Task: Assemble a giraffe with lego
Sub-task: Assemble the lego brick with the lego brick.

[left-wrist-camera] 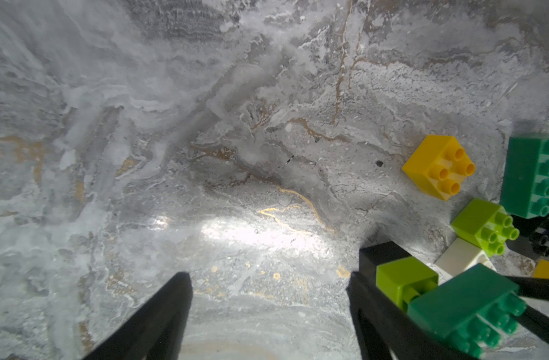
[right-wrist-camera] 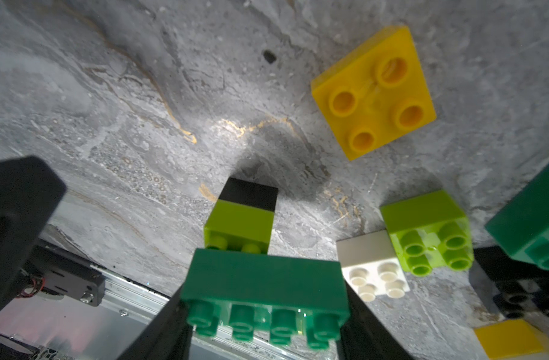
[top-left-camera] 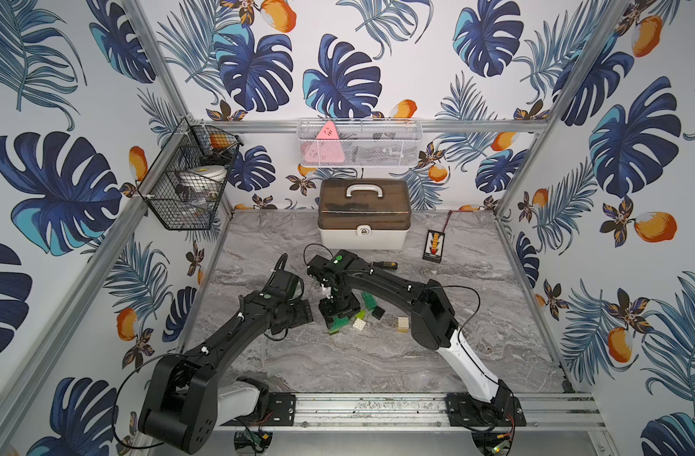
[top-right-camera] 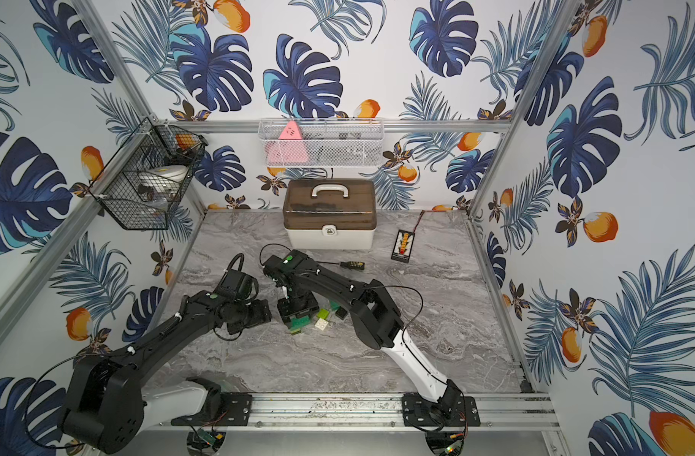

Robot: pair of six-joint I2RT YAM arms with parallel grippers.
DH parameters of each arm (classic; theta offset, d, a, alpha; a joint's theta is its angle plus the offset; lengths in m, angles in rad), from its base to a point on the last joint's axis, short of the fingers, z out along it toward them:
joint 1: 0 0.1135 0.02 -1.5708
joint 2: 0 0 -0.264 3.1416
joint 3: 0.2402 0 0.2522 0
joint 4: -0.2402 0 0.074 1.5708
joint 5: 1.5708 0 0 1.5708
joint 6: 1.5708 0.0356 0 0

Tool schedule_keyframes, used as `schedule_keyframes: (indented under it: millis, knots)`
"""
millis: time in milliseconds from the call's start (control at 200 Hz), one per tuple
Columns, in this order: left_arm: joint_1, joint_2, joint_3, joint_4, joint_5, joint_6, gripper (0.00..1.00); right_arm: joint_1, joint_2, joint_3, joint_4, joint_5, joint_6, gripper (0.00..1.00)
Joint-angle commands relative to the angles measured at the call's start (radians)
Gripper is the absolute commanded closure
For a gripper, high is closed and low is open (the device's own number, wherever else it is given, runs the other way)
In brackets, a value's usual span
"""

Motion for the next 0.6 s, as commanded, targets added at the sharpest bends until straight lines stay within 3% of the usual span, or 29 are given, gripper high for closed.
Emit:
schedule_keyframes:
  millis: [0,595]
  knots:
    - [0.001,-0.006,-0.002,0.003,-0.011,0.003,0.16,0.005,0.040,-0.013,-0.036,0.052,0.029,0.53]
    - [-0.031,-0.031,0.004,-0.005,-0.071,0.007,0.16,-0.023,0.022,-0.075,-0.034,-0.040,0.087,0.51]
